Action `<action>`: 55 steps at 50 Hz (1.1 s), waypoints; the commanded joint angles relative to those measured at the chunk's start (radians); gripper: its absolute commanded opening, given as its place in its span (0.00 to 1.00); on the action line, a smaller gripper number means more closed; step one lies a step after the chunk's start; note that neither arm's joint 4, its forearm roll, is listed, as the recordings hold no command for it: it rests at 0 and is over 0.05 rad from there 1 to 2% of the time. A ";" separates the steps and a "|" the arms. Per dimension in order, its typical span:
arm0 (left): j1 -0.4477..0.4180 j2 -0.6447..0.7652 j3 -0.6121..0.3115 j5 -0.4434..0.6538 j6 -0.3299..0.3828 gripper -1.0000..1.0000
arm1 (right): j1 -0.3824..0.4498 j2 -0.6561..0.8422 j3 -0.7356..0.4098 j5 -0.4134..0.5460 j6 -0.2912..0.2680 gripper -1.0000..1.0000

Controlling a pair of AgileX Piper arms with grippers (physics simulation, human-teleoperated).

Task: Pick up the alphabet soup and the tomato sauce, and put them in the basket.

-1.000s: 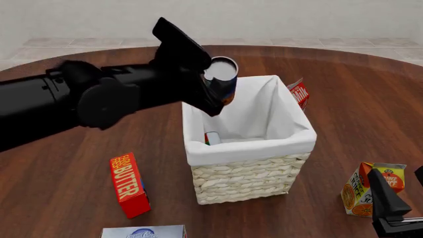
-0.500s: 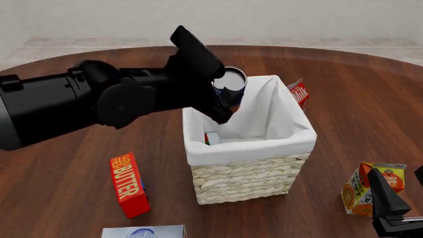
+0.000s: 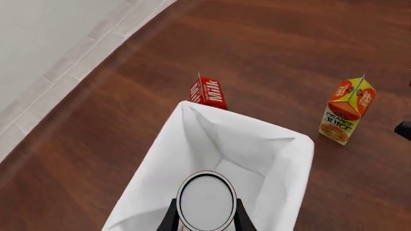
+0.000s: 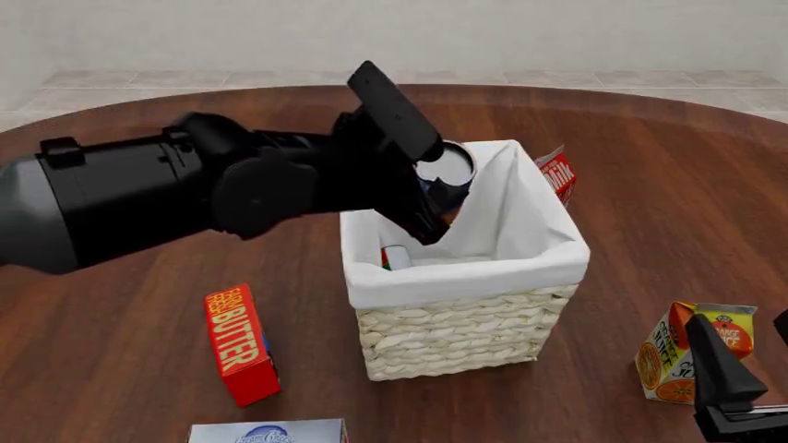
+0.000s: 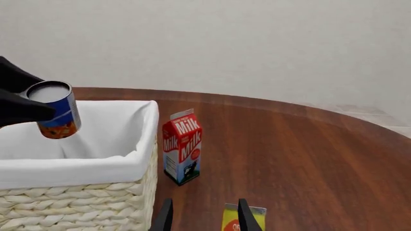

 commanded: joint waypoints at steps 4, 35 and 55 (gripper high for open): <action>-0.022 0.033 -0.018 0.018 0.028 0.00 | -0.002 -0.001 0.000 0.001 0.000 1.00; -0.003 0.096 -0.041 0.019 0.024 1.00 | -0.002 0.001 0.001 -0.002 -0.001 1.00; -0.005 0.089 -0.031 0.011 0.023 1.00 | -0.002 -0.004 0.001 0.003 -0.002 1.00</action>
